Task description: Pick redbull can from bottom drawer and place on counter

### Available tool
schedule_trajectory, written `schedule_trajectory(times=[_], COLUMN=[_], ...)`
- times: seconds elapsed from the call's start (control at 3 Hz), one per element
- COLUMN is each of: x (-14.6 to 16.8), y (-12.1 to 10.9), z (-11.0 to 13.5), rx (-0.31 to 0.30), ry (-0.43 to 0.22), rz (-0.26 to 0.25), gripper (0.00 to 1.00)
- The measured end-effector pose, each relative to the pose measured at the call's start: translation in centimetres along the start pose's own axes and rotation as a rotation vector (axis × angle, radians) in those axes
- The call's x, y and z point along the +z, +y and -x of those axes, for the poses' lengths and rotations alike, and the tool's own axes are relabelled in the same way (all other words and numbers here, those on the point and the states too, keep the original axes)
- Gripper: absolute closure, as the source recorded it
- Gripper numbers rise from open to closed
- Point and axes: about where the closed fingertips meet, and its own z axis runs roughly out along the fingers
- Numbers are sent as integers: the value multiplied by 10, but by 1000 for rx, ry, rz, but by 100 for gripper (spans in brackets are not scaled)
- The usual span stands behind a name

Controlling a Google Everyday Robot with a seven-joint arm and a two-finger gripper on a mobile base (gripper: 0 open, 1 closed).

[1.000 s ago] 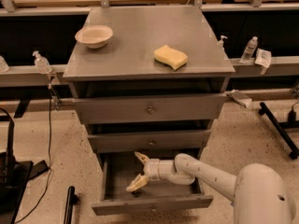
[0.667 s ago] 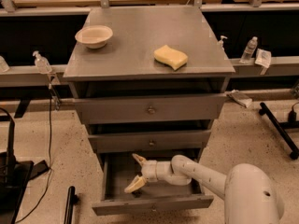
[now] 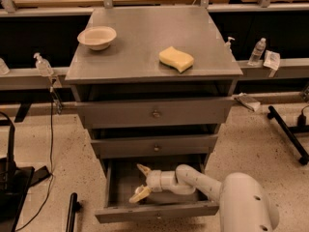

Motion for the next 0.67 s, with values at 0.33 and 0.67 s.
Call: schedule_trajectory(times=[0.33, 0.67], x=[3, 4], y=[2, 2], z=[-20, -31], rx=[26, 49], ry=[-16, -73], rz=[4, -1], gripper=[0, 0])
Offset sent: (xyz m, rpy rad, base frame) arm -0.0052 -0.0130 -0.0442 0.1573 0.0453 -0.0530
